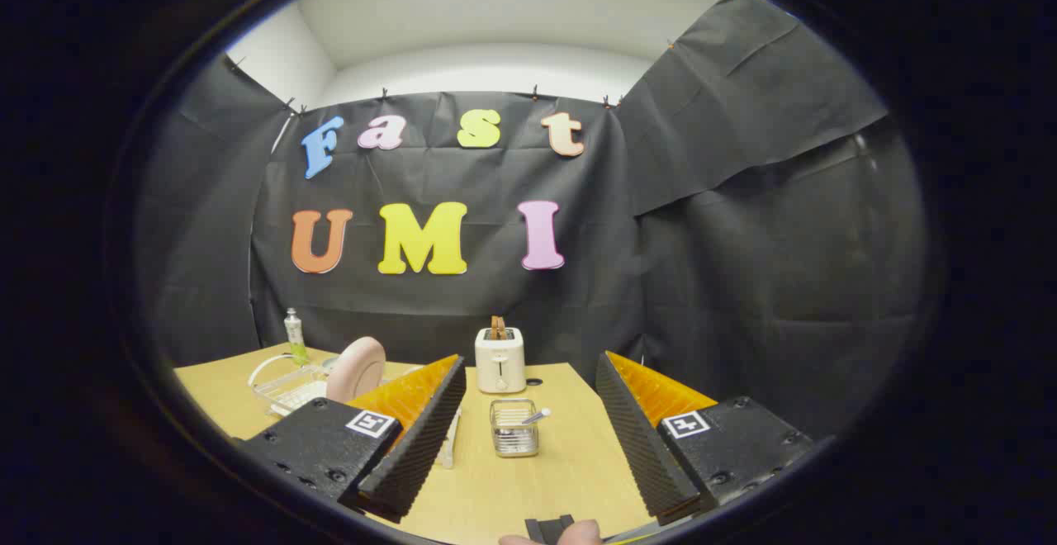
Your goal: Take the plate from the dish rack, then take the spoon from the basket and place it into the plate.
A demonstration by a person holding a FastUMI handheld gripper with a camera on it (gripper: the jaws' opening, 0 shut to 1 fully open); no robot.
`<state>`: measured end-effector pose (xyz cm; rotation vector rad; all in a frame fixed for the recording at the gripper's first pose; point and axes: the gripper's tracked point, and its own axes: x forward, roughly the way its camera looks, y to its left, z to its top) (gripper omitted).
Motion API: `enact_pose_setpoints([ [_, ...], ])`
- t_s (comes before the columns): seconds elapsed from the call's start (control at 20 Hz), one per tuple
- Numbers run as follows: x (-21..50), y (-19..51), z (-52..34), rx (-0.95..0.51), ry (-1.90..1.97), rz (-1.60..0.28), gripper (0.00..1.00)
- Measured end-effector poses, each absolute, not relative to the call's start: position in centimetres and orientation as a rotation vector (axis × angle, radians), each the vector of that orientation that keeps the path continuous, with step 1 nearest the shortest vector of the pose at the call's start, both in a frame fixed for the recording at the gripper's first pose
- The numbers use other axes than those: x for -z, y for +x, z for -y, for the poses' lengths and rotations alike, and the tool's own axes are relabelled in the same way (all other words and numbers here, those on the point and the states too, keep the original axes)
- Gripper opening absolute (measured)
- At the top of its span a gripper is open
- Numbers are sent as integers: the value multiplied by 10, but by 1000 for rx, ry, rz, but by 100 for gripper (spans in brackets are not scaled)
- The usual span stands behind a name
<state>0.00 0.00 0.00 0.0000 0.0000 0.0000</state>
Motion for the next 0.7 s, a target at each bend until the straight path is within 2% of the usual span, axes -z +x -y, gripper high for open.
enact_pose_setpoints([
  [0.7, 2, 0, -13, -12, -9, 18, 100],
])
